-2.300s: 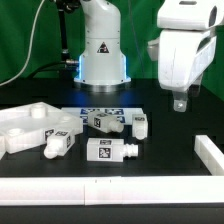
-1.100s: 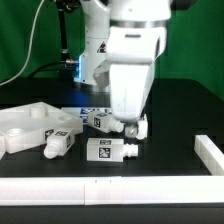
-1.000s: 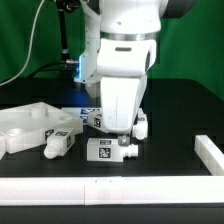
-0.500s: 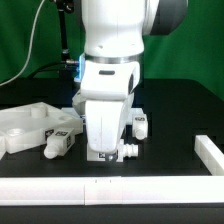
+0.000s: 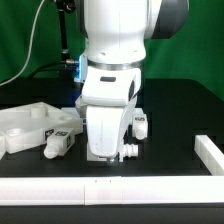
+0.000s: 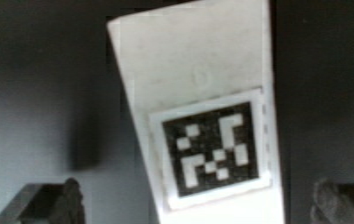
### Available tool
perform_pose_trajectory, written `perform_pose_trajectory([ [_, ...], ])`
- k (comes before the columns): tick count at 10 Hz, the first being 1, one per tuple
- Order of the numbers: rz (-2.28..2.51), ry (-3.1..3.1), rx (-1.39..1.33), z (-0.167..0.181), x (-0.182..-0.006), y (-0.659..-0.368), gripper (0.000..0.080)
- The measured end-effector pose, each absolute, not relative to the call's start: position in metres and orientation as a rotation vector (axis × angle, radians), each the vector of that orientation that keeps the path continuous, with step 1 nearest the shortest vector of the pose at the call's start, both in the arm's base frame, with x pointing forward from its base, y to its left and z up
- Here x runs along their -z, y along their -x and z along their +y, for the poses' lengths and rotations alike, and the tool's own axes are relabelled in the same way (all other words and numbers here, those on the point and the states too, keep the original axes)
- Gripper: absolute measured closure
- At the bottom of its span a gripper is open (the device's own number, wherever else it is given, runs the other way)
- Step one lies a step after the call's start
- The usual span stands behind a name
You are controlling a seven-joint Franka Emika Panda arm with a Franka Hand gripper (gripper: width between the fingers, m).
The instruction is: Assemble one leg
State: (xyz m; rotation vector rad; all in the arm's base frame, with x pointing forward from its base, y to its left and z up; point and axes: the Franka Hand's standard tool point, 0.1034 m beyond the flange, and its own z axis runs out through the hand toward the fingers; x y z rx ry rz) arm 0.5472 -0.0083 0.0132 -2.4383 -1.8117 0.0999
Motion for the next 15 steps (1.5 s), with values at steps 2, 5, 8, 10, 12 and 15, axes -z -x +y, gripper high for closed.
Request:
perform_pose_trajectory([
  [2, -1.811, 2.438, -0.1, -0.008, -0.013, -0.547, 0.0296],
  [5, -1.811, 2.438, -0.101, -0.008, -0.013, -0.547, 0.0515],
  [8, -1.786, 2.459, -0.102, -0.004, -0.015, -0.547, 0.0515],
  [10, -1.771, 2.482, -0.069, 0.041, -0.043, -0.538, 0.0515],
  [12, -1.646, 2.581, -0.021, 0.075, -0.066, -0.523, 0.0515],
  [15, -1.611, 2.592, -0.029, 0.073, -0.063, -0.519, 0.0514],
])
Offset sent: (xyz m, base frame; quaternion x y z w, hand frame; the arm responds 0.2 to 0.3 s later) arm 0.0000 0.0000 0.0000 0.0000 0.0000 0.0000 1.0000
